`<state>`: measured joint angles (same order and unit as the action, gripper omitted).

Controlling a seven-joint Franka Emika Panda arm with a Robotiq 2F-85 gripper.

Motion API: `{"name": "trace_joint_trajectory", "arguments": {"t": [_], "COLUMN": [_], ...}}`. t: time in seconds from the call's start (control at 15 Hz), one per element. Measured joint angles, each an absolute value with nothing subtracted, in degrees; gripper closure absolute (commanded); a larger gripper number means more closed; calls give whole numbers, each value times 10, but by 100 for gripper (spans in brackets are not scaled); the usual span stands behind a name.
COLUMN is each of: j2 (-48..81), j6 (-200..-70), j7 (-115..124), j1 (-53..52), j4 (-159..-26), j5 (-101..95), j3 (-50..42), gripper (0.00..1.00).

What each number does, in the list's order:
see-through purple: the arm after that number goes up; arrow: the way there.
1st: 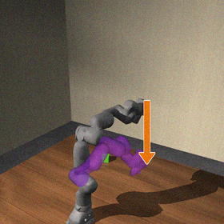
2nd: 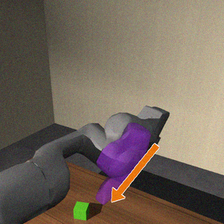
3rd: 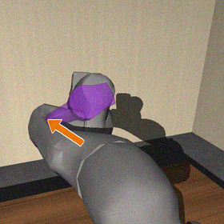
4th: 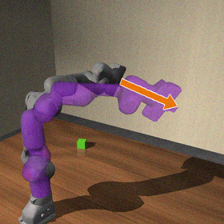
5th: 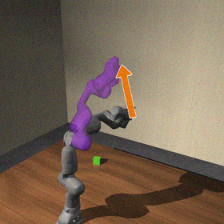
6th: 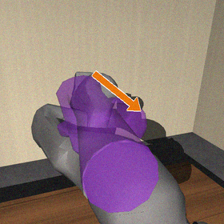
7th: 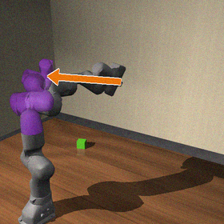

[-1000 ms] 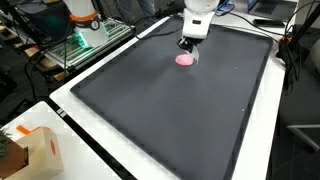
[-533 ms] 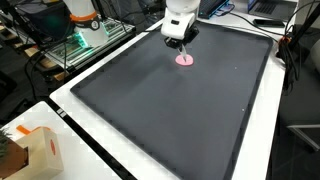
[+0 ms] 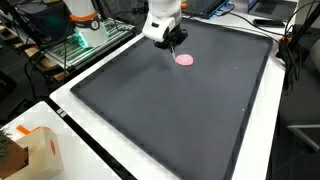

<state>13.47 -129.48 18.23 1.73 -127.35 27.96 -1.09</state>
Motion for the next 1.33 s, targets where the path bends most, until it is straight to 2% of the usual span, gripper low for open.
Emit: {"name": "trace_joint_trajectory", "arguments": {"t": [0.87, 1.33], "j2": [83, 67], "j6": [-1337, -1337], "j7": [192, 237], "j1": [15, -6], "j4": [-1348, -1345], "j5": [277, 182], "j3": [-16, -10], "gripper": [99, 99]}}
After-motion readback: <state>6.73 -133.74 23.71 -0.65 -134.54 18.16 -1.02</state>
